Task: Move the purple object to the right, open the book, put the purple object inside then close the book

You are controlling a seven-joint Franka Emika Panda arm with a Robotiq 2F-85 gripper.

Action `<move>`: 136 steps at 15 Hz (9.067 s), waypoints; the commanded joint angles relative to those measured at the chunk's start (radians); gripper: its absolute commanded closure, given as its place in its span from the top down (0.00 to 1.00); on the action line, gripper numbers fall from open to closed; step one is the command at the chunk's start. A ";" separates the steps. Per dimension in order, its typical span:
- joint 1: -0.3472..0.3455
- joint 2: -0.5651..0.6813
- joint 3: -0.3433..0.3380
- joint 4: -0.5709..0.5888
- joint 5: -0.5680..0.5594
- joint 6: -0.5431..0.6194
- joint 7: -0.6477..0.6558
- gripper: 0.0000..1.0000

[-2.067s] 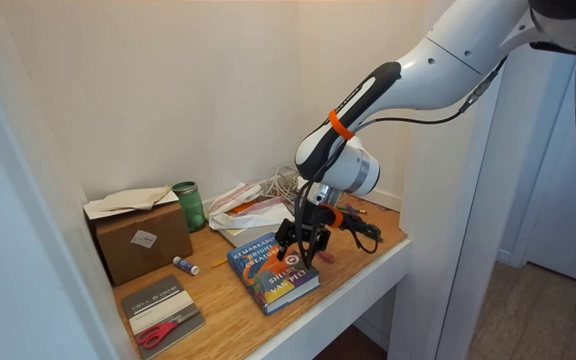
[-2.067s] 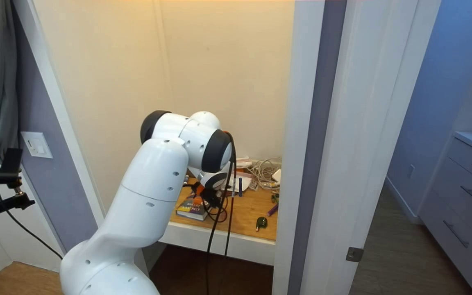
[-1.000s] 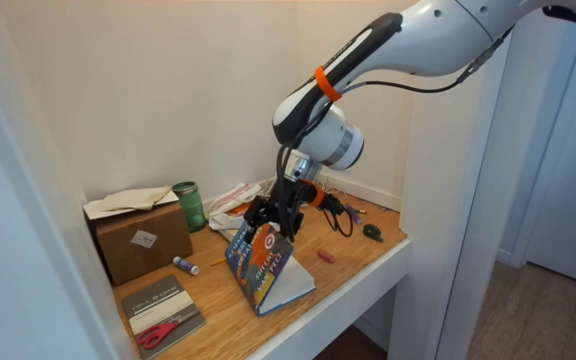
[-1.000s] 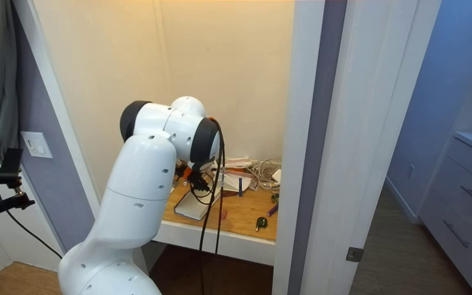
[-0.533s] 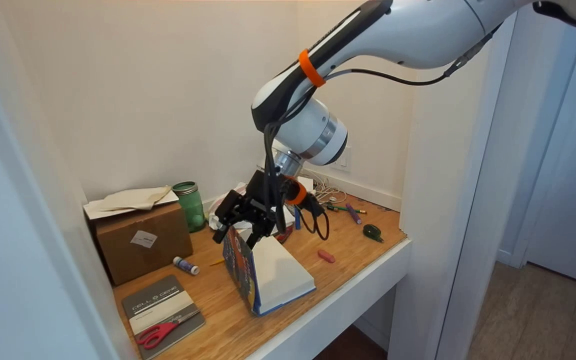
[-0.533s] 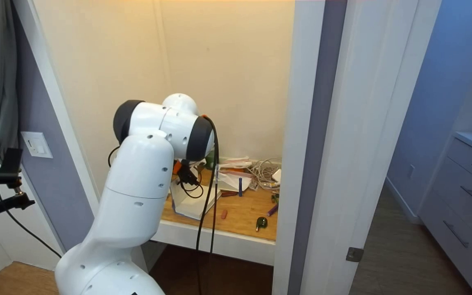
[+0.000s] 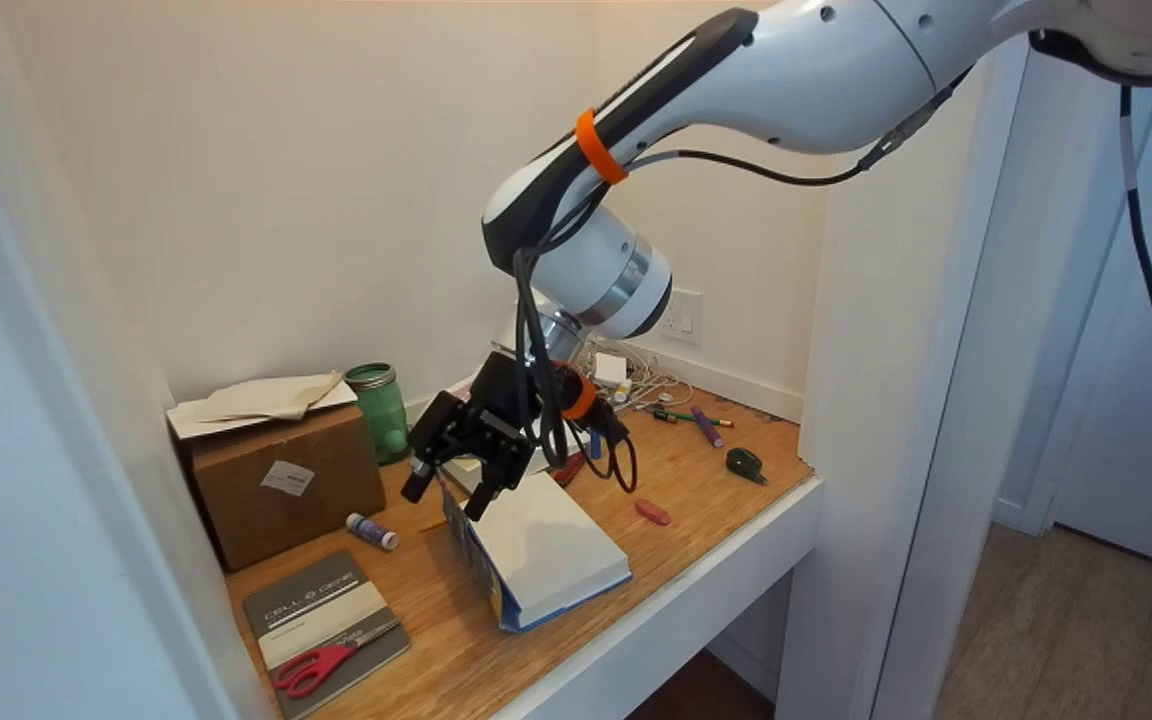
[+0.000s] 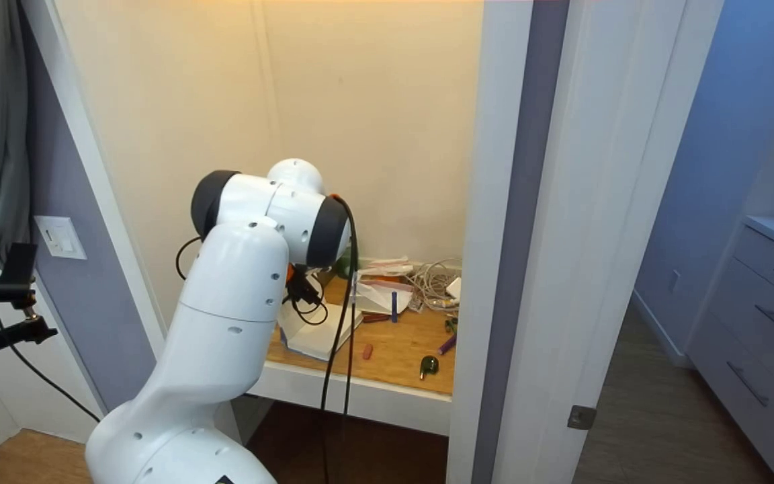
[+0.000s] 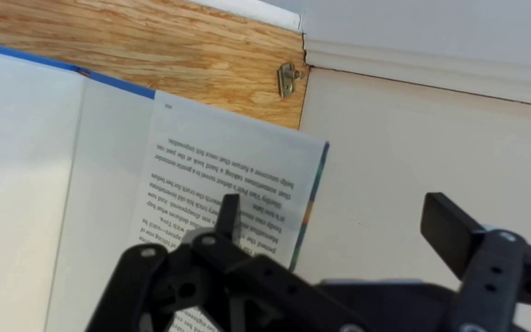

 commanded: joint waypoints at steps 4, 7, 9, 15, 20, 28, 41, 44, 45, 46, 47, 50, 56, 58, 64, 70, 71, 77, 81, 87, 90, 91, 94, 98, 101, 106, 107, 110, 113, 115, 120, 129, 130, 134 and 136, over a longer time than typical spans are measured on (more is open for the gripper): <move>0.048 0.147 -0.036 0.142 0.024 -0.108 -0.018 1.00; 0.053 0.183 -0.036 0.190 0.024 -0.140 -0.023 1.00; 0.046 0.177 -0.039 0.199 0.026 -0.143 -0.025 1.00; 0.021 0.079 -0.071 0.163 0.028 -0.092 -0.032 1.00; 0.020 0.086 -0.061 0.194 0.075 -0.114 -0.070 1.00; 0.112 0.193 -0.114 0.270 0.002 -0.158 -0.059 1.00; 0.171 0.394 -0.117 0.423 -0.055 -0.189 -0.054 1.00; 0.166 0.400 -0.112 0.430 -0.092 -0.185 -0.046 1.00; 0.163 0.394 -0.107 0.430 -0.104 -0.182 -0.047 1.00; 0.158 0.376 -0.104 0.423 -0.112 -0.178 -0.048 1.00; 0.157 0.356 -0.104 0.415 -0.125 -0.172 -0.048 1.00; 0.151 0.302 -0.110 0.398 -0.169 -0.160 -0.035 1.00; 0.154 0.206 -0.183 0.354 -0.317 -0.097 -0.014 1.00; 0.149 0.179 -0.220 0.324 -0.389 -0.061 -0.003 1.00; 0.143 0.064 -0.356 0.137 -0.599 0.133 0.091 1.00; 0.176 -0.050 -0.492 -0.047 -0.799 0.185 0.348 1.00; 0.175 -0.061 -0.500 -0.066 -0.819 0.170 0.376 1.00; 0.150 -0.056 -0.473 -0.141 -0.812 0.187 0.424 1.00; 0.148 -0.035 -0.477 -0.164 -0.816 0.234 0.434 1.00; 0.146 0.005 -0.474 -0.168 -0.803 0.319 0.443 1.00; 0.152 0.029 -0.484 -0.163 -0.807 0.347 0.460 0.95; 0.151 0.036 -0.482 -0.162 -0.804 0.354 0.462 0.84; 0.152 0.047 -0.484 -0.159 -0.800 0.382 0.473 0.62; 0.148 0.039 -0.478 -0.161 -0.793 0.377 0.475 0.31; 0.146 0.021 -0.470 -0.161 -0.786 0.356 0.475 0.10; 0.162 -0.063 -0.428 -0.160 -0.787 0.309 0.460 0.05; 0.161 -0.076 -0.410 -0.155 -0.782 0.299 0.451 0.05; 0.143 -0.082 -0.317 -0.132 -0.736 0.257 0.381 0.05; 0.163 -0.040 -0.274 -0.094 -0.732 0.229 0.341 0.05; 0.181 -0.012 -0.278 -0.079 -0.750 0.226 0.345 0.05; 0.191 0.040 -0.296 -0.050 -0.762 0.245 0.339 0.54; 0.299 -0.049 -0.291 0.107 -0.778 0.106 0.446 1.00; 0.314 -0.042 -0.279 0.132 -0.772 0.074 0.442 1.00; 0.336 -0.046 -0.273 0.134 -0.762 0.068 0.431 1.00; 0.338 -0.045 -0.273 0.135 -0.762 0.064 0.432 1.00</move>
